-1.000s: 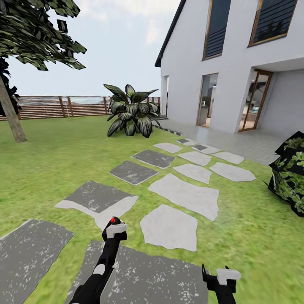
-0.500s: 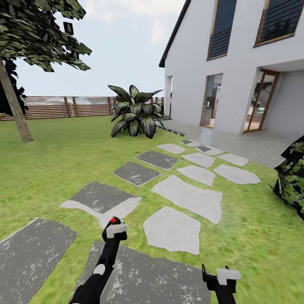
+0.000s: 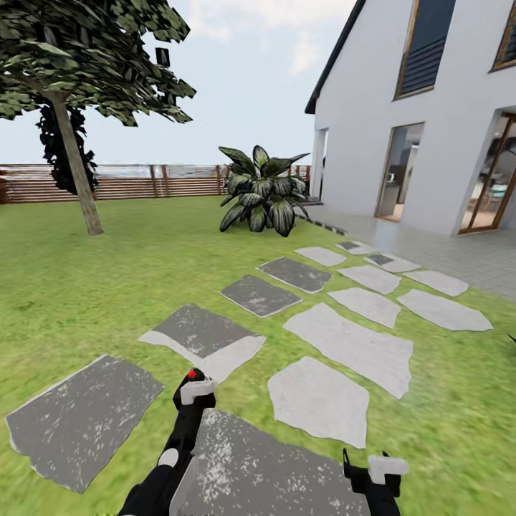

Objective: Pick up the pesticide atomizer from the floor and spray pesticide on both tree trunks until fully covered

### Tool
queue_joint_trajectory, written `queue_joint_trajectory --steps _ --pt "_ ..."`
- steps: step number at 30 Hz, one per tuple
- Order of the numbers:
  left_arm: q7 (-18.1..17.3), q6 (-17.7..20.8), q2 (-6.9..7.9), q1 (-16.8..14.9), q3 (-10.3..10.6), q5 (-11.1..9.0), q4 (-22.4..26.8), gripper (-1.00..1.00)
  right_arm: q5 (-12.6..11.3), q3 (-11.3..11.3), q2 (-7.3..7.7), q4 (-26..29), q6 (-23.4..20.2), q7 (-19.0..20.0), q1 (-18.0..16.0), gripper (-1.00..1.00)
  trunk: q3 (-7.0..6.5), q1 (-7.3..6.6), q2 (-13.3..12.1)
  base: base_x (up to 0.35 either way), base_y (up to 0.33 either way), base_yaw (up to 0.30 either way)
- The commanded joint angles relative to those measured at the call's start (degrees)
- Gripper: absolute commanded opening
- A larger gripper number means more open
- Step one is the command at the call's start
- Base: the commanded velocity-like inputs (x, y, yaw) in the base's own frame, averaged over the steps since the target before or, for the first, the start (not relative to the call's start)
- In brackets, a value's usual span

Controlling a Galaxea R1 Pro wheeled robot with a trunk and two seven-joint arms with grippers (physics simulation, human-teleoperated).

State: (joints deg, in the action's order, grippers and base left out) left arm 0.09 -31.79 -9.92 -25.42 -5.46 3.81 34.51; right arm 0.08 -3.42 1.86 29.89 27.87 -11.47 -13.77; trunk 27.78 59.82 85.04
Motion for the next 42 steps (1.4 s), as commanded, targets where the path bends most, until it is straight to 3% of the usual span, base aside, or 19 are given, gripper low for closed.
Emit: queue_joint_trajectory --steps 1,11,19,26,33,34,39,42 --pt "0.0 -0.2 -0.08 -0.1 -0.3 0.4 -0.1 -1.00 0.0 -0.4 0.07 0.0 0.1 -0.5 0.0 1.00 -0.12 -0.23 -0.4 0.000 0.000 0.280" --pt "0.0 -0.2 -0.08 -0.1 -0.3 0.4 -0.1 -1.00 0.0 -0.4 0.07 0.0 0.1 -0.5 0.0 1.00 -1.92 -2.43 -4.4 0.000 0.000 0.082" --pt "0.0 -0.2 -0.08 -0.1 -0.4 0.4 -0.1 -1.00 0.0 -3.4 0.07 0.0 0.2 -0.5 0.0 1.00 -3.36 -4.18 -7.6 0.000 0.000 0.236" --pt "0.0 -0.2 0.07 -0.1 -0.6 0.4 -0.2 -1.00 0.0 -3.7 0.09 0.0 0.2 -0.5 0.0 1.00 -4.61 -5.72 -10.4 0.000 0.000 0.276" --pt "0.0 -0.1 2.13 -0.1 -0.5 0.5 -5.1 -1.00 0.0 -3.7 0.07 0.0 0.1 -0.5 0.0 1.00 -5.87 -7.26 -13.2 0.000 0.000 0.268" --pt "0.0 -0.1 3.66 -0.1 -0.5 0.5 -5.5 -1.00 0.0 -3.7 0.07 0.0 0.2 -0.5 0.0 1.00 -6.05 -7.48 -13.6 0.000 0.000 0.241" --pt "0.1 0.6 5.90 -0.1 -0.5 0.4 -5.8 -1.00 0.0 -3.7 0.13 0.0 0.1 -0.5 0.0 1.00 -6.95 -8.58 -15.6 0.000 0.000 0.215" --pt "-0.1 3.1 6.94 -0.1 -0.4 0.5 -5.9 -1.00 0.0 -3.7 0.15 0.0 0.2 -0.5 0.0 1.00 -7.49 -9.23 -16.8 0.000 0.000 0.108"
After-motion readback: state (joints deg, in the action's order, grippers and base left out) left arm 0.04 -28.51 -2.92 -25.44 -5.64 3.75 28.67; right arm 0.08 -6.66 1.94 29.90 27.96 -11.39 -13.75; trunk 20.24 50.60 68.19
